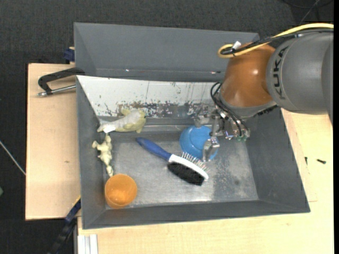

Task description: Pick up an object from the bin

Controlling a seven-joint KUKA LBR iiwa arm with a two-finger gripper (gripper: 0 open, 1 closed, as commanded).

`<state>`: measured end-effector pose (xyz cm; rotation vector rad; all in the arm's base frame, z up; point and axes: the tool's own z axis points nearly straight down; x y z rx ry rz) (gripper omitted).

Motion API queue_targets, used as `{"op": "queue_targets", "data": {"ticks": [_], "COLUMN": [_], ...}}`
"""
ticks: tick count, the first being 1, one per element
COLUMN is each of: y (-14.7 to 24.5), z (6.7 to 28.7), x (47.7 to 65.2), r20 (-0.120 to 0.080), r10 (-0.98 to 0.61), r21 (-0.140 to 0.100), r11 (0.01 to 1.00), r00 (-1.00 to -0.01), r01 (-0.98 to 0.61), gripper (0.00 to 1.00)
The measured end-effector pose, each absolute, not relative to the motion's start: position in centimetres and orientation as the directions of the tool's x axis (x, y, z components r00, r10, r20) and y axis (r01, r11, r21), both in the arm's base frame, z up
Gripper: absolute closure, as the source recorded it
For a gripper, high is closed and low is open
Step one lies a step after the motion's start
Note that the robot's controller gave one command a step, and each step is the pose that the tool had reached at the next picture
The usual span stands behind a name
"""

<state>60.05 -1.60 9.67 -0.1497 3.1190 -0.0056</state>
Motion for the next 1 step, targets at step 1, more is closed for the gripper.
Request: {"op": "queue_targets", "data": {"ticks": [1], "y": [-1.44], "z": [9.67], "x": [59.62], "r20": [0.008], "r10": [-0.097], "r21": [0.000], "r11": [0.995], "r00": [-0.995], "r01": [-0.097], "gripper": [1.00]}}
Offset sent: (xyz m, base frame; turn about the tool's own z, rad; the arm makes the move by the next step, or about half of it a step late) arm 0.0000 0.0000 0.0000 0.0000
